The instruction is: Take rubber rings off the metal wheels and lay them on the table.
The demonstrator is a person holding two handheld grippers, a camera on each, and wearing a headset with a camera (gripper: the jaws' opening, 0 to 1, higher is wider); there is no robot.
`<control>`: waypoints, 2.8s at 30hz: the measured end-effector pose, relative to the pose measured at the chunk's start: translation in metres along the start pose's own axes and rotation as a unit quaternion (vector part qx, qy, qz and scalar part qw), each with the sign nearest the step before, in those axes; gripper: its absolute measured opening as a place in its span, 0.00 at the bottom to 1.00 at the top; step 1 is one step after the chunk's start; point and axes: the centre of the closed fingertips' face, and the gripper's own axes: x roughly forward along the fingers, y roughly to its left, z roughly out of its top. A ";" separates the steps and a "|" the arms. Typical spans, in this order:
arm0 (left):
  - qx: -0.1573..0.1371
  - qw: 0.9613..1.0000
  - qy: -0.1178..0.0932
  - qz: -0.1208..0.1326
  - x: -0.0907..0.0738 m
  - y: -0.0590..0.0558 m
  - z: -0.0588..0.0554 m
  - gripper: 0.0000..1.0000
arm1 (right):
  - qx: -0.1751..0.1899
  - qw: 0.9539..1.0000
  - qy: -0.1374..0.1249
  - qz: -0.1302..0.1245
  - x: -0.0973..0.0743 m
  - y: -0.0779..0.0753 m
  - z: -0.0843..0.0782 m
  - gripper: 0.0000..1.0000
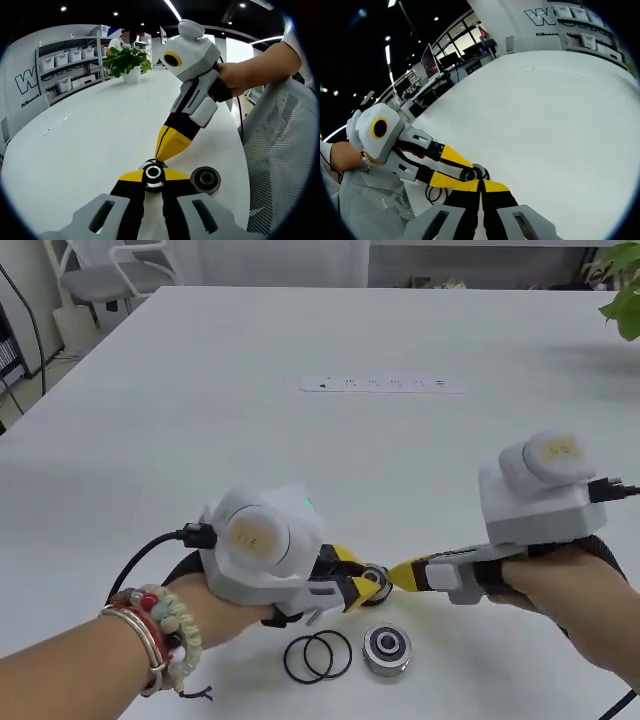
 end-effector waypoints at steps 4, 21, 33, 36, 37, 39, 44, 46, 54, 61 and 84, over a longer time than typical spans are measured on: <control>0.000 1.000 0.000 0.000 0.000 0.000 0.000 0.08 | -0.007 1.000 0.002 -0.001 0.000 0.001 0.001 0.00; 0.001 1.000 -0.001 -0.001 0.000 -0.001 0.000 0.08 | -0.019 1.000 0.003 0.002 -0.002 0.004 0.003 0.00; 0.001 1.000 -0.001 -0.001 0.000 -0.001 0.000 0.08 | -0.023 1.000 0.005 0.003 -0.002 0.006 0.003 0.00; 0.002 1.000 -0.001 -0.001 0.000 -0.001 0.000 0.08 | -0.024 1.000 0.005 0.003 -0.002 0.006 0.004 0.00; 0.002 1.000 -0.001 -0.001 0.000 -0.001 0.000 0.08 | -0.024 1.000 0.004 0.004 -0.002 0.007 0.004 0.00; 0.002 1.000 -0.001 -0.001 0.000 -0.001 0.000 0.08 | -0.023 1.000 0.002 0.007 -0.002 0.008 0.005 0.00; 0.001 1.000 -0.001 -0.001 0.000 0.000 0.000 0.08 | -0.027 1.000 0.002 0.007 -0.001 0.009 0.006 0.00; 0.001 1.000 -0.001 -0.001 0.000 0.000 0.000 0.08 | -0.025 1.000 0.001 0.008 -0.002 0.009 0.006 0.00; 0.000 1.000 -0.003 -0.001 0.000 0.000 0.000 0.08 | -0.029 0.999 -0.007 0.013 -0.002 0.011 0.011 0.00; -0.006 1.000 -0.011 0.000 0.000 0.000 0.001 0.08 | -0.025 1.000 -0.010 0.014 -0.002 0.011 0.010 0.00; 0.005 1.000 -0.012 -0.017 -0.008 -0.002 0.014 0.21 | -0.018 1.000 -0.007 0.003 -0.001 0.007 0.006 0.00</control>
